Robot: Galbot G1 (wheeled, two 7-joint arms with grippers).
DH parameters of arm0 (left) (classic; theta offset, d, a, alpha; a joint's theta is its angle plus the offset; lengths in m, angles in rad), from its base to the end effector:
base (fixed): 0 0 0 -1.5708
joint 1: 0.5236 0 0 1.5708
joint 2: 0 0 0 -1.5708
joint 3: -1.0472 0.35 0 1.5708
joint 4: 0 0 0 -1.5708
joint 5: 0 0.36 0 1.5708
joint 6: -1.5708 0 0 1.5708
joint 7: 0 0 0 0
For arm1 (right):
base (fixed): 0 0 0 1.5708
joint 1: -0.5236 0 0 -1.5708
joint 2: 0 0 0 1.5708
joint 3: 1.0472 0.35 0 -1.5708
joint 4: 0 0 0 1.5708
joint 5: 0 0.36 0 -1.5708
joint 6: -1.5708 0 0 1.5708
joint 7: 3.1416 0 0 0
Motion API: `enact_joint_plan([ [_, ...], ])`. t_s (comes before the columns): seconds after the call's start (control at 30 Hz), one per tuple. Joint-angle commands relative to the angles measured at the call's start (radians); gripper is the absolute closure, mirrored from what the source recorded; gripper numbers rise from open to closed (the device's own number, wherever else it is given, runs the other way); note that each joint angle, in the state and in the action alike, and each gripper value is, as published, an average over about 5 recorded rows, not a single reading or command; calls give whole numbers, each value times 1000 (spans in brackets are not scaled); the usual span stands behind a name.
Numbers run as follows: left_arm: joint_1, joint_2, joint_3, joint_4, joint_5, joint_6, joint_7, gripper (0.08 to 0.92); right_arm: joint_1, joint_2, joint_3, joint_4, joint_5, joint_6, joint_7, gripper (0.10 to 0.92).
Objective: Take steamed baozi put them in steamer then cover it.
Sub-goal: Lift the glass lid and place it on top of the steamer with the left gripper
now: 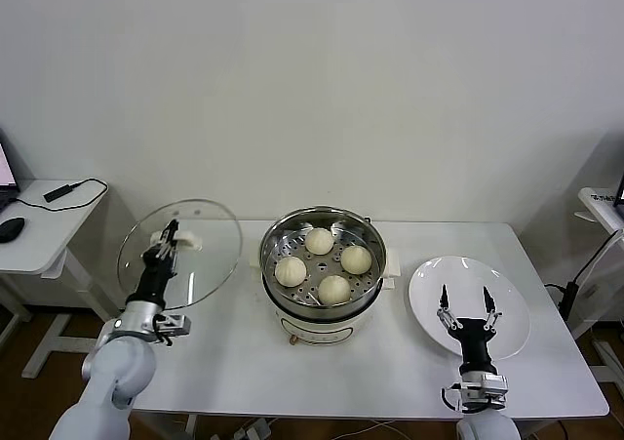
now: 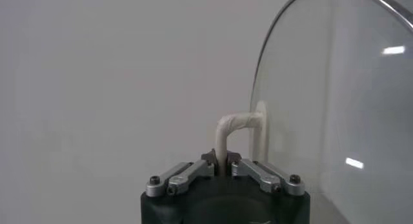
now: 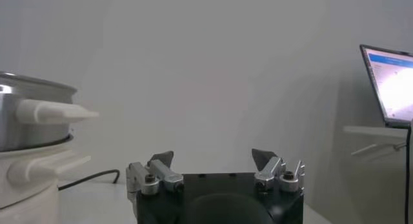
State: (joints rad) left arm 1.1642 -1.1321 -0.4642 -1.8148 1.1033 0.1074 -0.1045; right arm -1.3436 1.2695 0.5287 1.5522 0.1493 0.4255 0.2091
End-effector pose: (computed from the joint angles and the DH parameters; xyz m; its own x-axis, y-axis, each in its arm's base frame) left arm 0.3175 0.0929 -0.2860 -0.9830 0.0425 -0.1787 -0.1763 0.0556 0.9828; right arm 0.2449 -0.1076 -0.4304 -0.9788 0.1534 -0.1361 0.1701 0.9779 -0.1215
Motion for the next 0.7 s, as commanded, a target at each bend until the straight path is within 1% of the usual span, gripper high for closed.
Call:
enact_joint_plan([
  [0.03, -33, -28, 279, -385, 63, 221, 170, 803, 11, -1, -7, 3, -5, -55, 20, 203],
  [0.2, -85, -85, 433, -370, 136, 270, 216, 803, 25, -2, -5, -6, -6, -70, 27, 203],
  [0.37, -156, -143, 571, -270, 179, 326, 240, 803, 39, 7, 1, -27, -11, -70, 30, 203],
  [0.53, -239, -216, 630, -150, 242, 386, 286, 803, 46, 14, 3, -46, -18, -66, 30, 203],
  [0.7, -292, -258, 644, -68, 312, 411, 339, 803, 52, 22, 3, -61, -24, -63, 29, 203],
])
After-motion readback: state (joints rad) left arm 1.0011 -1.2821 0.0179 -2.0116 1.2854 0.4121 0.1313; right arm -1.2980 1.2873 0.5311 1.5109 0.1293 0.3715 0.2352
